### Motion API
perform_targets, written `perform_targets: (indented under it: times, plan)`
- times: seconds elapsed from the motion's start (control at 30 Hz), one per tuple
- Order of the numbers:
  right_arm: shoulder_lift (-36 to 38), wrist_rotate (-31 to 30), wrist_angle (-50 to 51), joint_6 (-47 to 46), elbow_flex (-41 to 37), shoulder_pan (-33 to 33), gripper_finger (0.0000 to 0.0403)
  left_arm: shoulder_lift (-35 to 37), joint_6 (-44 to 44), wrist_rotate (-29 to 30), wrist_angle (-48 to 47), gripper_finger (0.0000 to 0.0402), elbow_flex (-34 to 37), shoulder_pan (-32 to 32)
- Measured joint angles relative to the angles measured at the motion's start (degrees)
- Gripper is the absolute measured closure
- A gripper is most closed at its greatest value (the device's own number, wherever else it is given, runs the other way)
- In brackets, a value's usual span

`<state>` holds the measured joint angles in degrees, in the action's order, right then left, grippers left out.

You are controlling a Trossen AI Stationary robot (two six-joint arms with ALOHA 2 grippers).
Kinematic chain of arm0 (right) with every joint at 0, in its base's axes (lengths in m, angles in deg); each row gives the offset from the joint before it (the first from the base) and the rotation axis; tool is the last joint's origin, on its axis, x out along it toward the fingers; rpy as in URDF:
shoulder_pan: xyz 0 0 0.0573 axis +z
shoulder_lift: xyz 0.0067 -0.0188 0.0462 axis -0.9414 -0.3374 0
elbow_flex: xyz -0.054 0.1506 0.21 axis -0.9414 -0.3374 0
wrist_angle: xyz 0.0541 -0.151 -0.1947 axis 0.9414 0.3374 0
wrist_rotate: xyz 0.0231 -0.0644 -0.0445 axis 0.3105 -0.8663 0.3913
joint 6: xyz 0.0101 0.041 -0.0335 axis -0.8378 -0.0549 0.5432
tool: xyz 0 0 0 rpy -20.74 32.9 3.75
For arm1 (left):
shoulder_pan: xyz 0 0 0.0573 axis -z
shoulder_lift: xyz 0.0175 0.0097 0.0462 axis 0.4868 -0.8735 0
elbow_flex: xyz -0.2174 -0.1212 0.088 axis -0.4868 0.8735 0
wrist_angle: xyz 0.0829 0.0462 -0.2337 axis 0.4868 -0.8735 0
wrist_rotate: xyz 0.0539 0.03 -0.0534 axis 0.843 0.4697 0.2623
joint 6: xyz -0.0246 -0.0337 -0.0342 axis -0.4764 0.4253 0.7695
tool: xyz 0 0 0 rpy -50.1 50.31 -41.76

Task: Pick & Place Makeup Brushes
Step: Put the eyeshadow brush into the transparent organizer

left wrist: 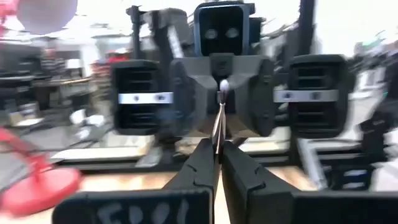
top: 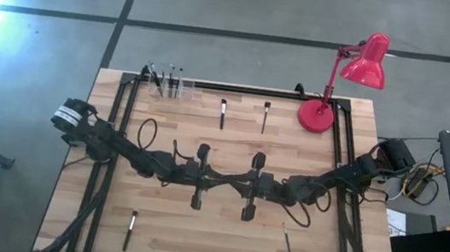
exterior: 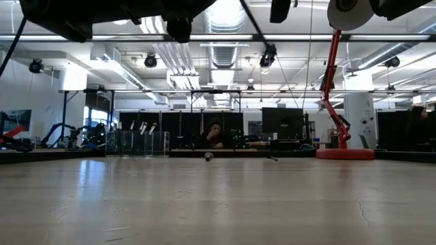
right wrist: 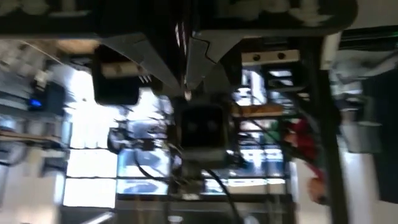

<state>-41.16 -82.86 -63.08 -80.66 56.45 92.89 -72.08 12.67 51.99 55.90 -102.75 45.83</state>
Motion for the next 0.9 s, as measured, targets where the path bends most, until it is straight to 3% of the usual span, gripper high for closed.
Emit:
perform_targets:
  times: [0.27,0.43,0.63,0.77,0.9]
  plan:
    - [1.71,-3.43,3.70,0.94,-0.02,0.02,0.0312,8.81,0.40,9.25,-18.72,0.0395,0.50,-1.18]
    - [4.02,-9.83,11.56,3.19,-0.02,-0.09,0.0286,15.63,2.59,17.99,-33.52,0.0395,0.50,-3.29]
    - [5.01,-11.30,23.13,0.37,-0.31,-1.47,0.0324,23.72,10.52,24.27,-50.18,0.0395,0.52,-11.82]
    - [4.38,-11.30,24.33,-0.26,-1.15,-2.32,0.0369,26.92,13.97,23.94,-56.69,0.0395,0.43,-21.65]
    - [4.21,-11.24,24.32,-0.38,-2.44,-2.64,0.0392,27.42,15.24,18.86,-60.42,0.0395,-0.06,-33.77]
